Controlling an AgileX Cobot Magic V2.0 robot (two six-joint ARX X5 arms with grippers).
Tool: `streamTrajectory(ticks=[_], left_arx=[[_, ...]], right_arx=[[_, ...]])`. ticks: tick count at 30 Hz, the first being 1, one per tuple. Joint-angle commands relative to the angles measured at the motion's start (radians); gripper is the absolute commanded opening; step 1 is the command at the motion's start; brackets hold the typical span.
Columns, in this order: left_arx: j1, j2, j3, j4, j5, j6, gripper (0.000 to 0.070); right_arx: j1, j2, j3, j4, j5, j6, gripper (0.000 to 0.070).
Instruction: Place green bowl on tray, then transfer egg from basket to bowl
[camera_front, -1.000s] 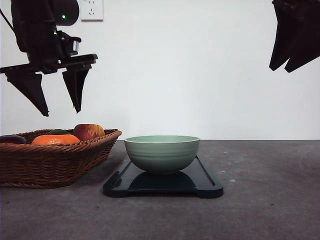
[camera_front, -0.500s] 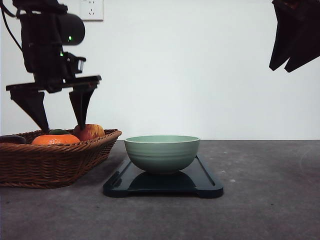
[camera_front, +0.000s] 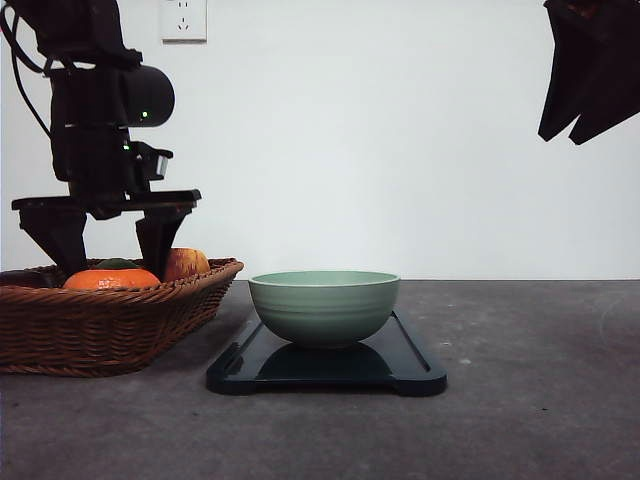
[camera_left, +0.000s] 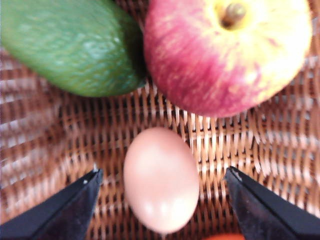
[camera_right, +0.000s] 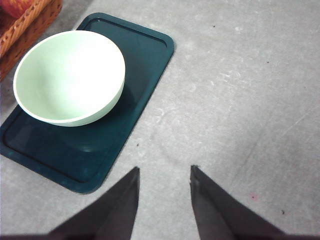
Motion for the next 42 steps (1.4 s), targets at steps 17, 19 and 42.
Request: streamTrajectory(ticks=[17, 19, 42], left_arx=[[-0.001, 0.076, 0.023, 0.028, 0.000, 0.007, 0.0488], [-0.001, 0.076, 0.023, 0.029, 0.000, 0.007, 0.0378], [-0.001, 0.073, 0.026, -0.006, 0.000, 0.007, 0.0222]], right_arx=[[0.004, 0.009, 0.003, 0.016, 0.004, 0.027, 0.0199], [0.004, 0.009, 0.003, 0.016, 0.004, 0.027, 0.0199], [0.004, 0.009, 0.003, 0.015, 0.004, 0.027, 0.0199]])
